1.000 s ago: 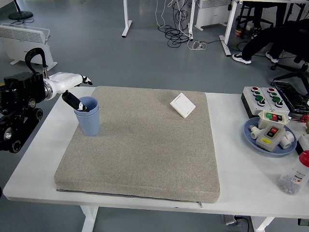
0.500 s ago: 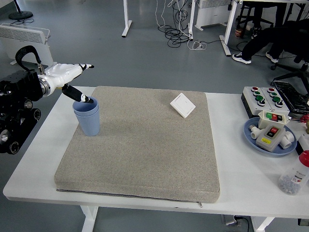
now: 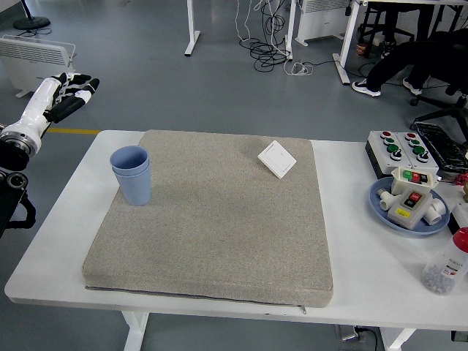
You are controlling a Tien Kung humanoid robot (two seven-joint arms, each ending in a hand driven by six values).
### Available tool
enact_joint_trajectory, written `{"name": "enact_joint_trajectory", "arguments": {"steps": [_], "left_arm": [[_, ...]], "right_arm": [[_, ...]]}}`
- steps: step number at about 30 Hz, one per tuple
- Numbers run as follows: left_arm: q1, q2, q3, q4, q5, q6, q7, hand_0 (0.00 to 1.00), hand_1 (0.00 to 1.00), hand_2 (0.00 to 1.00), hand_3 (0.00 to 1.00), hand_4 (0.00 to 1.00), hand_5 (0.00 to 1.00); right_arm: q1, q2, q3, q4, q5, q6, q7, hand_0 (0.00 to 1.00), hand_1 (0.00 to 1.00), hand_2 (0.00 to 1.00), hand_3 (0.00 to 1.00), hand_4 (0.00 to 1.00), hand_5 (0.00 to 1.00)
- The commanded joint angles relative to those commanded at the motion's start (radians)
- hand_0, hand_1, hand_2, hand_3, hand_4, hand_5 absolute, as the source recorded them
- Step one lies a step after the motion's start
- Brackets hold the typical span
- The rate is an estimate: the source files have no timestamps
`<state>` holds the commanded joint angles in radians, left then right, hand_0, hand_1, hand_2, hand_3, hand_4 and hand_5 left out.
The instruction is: Push cup pick cup insert cup
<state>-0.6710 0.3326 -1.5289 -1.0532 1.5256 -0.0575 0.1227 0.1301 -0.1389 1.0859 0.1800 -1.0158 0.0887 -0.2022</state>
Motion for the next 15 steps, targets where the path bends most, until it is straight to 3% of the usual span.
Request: {"name": "enact_joint_trajectory", "arguments": {"steps": [7,15], "left_arm": [[0.179,-0.045,-0.109,-0.075,-0.305,0.008,-0.016,0.800,0.816,0.861,0.803,0.586,0.998],[0.321,-0.136,-0.181,-0.111,-0.644,-0.042,-0.029,0.818,0.826,0.868,0.815,0.591,0.998]], "right_arm": [[-0.004,0.004,0.011,0.000,-0.014,-0.001,0.000,0.775,0.684,0.679,0.568,0.130,0.469],[-0.008,0.010,0.023,0.000,-0.032,-0.004,-0.001,0.774,0.683,0.679,0.567,0.131,0.470]]}}
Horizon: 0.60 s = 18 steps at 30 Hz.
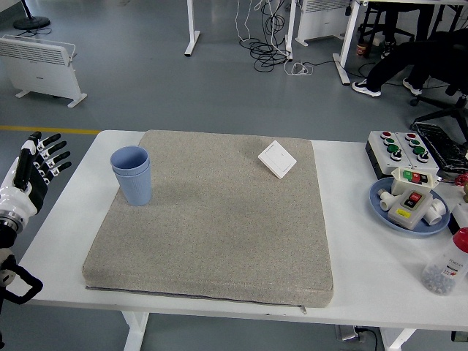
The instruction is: Push cup pick cup insert cup
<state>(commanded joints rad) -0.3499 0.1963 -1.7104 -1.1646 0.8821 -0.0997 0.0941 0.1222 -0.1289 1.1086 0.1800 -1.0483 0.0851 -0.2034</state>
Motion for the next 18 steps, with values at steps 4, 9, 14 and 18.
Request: {"name": "enact_joint_trajectory", "arguments": {"steps": [4,9,14,18], "left_arm": [[0.048,-0.038,-0.022,-0.021,-0.160,-0.024,0.002,0.838,0.849,0.891,0.837,0.595,0.998],[0.082,-0.097,-0.055,-0.051,-0.182,-0.026,-0.009,0.840,0.862,0.925,0.878,0.591,0.998],[0.089,-0.123,-0.060,-0.064,-0.153,-0.030,-0.006,0.840,0.862,0.925,0.878,0.591,0.998],[0.099,-0.133,-0.068,-0.072,-0.139,-0.029,-0.006,0.842,0.861,0.923,0.870,0.588,0.998]], "right_arm": [[0.001,0.000,0.001,0.000,0.002,0.000,0.000,0.774,0.683,0.678,0.567,0.130,0.470],[0.006,-0.002,0.001,0.000,0.006,0.002,0.002,0.774,0.683,0.678,0.568,0.130,0.470],[0.012,-0.003,0.003,0.000,0.008,0.004,0.004,0.774,0.683,0.678,0.568,0.130,0.470],[0.015,-0.003,0.007,0.000,0.008,0.004,0.005,0.775,0.683,0.679,0.567,0.130,0.470]]}}
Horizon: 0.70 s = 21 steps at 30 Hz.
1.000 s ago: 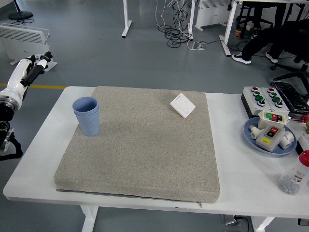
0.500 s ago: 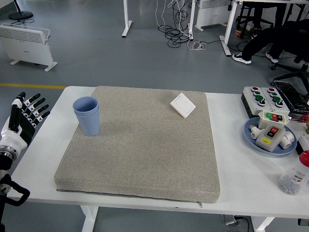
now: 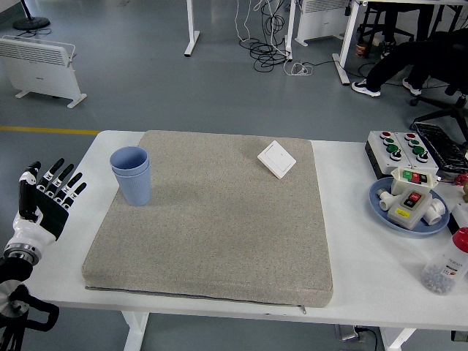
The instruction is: Push cup pick cup insert cup
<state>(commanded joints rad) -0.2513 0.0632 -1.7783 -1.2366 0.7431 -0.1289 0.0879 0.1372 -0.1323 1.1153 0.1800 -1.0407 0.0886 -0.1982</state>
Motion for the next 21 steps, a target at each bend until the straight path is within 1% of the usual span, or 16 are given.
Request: {"name": "enact_joint_trajectory", "arguments": {"steps": [5,11,14,15,17,21], "left_arm": [[0.010,-0.013,-0.011,-0.002,0.018,0.005,-0.011,0.850,0.877,0.930,0.877,0.584,0.998],[0.020,-0.032,-0.006,0.002,0.035,0.014,-0.035,0.861,0.881,0.937,0.882,0.580,0.998],[0.029,-0.045,0.004,0.011,0.038,0.022,-0.059,0.861,0.881,0.937,0.882,0.580,0.998],[0.033,-0.050,0.008,0.013,0.039,0.025,-0.071,0.870,0.894,0.962,0.897,0.579,0.998],[0.039,-0.055,0.012,0.016,0.039,0.030,-0.087,0.870,0.894,0.962,0.897,0.579,0.998],[0.046,-0.059,0.017,0.018,0.038,0.036,-0.109,0.879,0.899,0.964,0.902,0.578,0.998]], "right_arm": [[0.003,0.000,0.004,0.000,-0.002,0.000,0.001,0.773,0.683,0.679,0.568,0.131,0.470],[0.006,0.000,0.003,0.000,-0.005,0.001,0.000,0.774,0.683,0.679,0.568,0.131,0.470],[0.008,0.000,0.003,0.000,-0.008,0.001,-0.001,0.774,0.683,0.679,0.568,0.131,0.470],[0.008,0.000,0.004,0.000,-0.009,0.001,-0.002,0.774,0.683,0.679,0.568,0.129,0.470],[0.008,0.000,0.003,0.000,-0.010,0.001,-0.002,0.774,0.683,0.679,0.568,0.129,0.470],[0.008,-0.001,0.004,0.000,-0.011,0.002,-0.003,0.774,0.683,0.679,0.567,0.129,0.471]]}}
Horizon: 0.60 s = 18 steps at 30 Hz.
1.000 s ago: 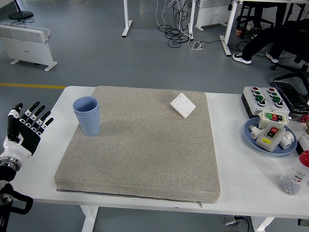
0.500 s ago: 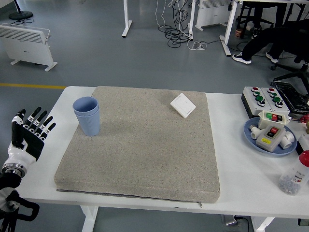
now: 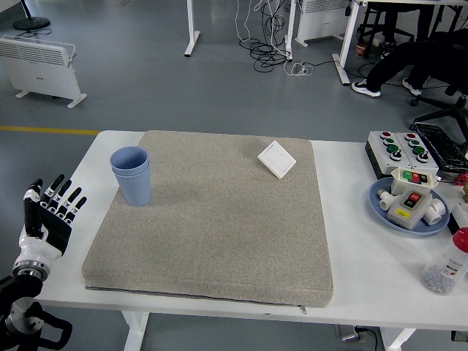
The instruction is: Push cup pick cup insert cup
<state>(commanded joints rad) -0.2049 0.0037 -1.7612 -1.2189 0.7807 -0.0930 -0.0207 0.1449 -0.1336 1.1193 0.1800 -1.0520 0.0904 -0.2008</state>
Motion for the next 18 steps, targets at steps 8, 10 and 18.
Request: {"name": "enact_joint_trajectory", "arguments": {"steps": [8,10,18], "left_arm": [[0.004,0.000,0.003,0.000,-0.002,0.000,-0.003,0.877,0.901,0.963,0.900,0.578,0.998],[0.004,-0.001,0.003,0.000,-0.002,-0.002,-0.001,0.877,0.901,0.963,0.900,0.578,0.998],[0.005,-0.004,0.003,-0.004,-0.004,-0.002,0.004,0.880,0.896,0.960,0.901,0.569,0.998]], "right_arm": [[0.000,-0.001,0.000,0.000,0.001,0.001,0.002,0.774,0.682,0.679,0.567,0.129,0.472],[0.002,-0.002,0.000,0.000,0.001,0.001,0.002,0.774,0.682,0.679,0.567,0.129,0.472],[0.003,-0.002,0.003,0.000,0.003,0.000,0.004,0.774,0.683,0.680,0.567,0.129,0.475]]}}
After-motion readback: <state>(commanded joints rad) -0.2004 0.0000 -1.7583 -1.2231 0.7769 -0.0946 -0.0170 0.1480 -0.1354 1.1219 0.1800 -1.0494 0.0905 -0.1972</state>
